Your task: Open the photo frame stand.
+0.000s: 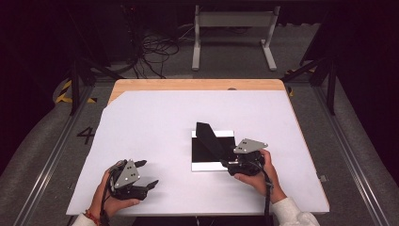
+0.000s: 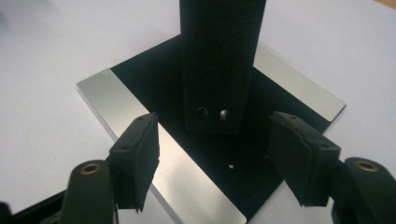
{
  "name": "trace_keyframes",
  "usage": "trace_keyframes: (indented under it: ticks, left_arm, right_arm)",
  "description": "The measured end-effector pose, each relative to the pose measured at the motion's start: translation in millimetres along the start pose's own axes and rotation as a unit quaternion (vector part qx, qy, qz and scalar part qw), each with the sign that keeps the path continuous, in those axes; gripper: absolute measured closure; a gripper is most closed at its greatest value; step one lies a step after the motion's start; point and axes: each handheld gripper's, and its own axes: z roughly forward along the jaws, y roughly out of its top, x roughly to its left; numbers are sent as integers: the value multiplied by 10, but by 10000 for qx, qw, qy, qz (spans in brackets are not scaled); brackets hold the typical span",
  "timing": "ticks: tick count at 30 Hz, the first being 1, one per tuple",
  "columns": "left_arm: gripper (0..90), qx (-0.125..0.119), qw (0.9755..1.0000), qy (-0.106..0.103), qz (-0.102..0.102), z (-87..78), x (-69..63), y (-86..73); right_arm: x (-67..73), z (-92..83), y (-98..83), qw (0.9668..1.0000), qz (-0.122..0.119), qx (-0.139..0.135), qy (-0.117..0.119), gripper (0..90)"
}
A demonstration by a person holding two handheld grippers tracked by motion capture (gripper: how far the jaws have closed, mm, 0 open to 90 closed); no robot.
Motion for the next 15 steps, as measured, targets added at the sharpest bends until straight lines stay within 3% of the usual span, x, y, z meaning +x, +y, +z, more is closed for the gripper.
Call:
trace_keyframes:
  ticks: [15]
  left_arm:
    - [212, 149, 9999, 26, 3, 65, -21, -49]
  right_arm:
    - [24, 175, 50, 9998, -120, 91, 118, 347]
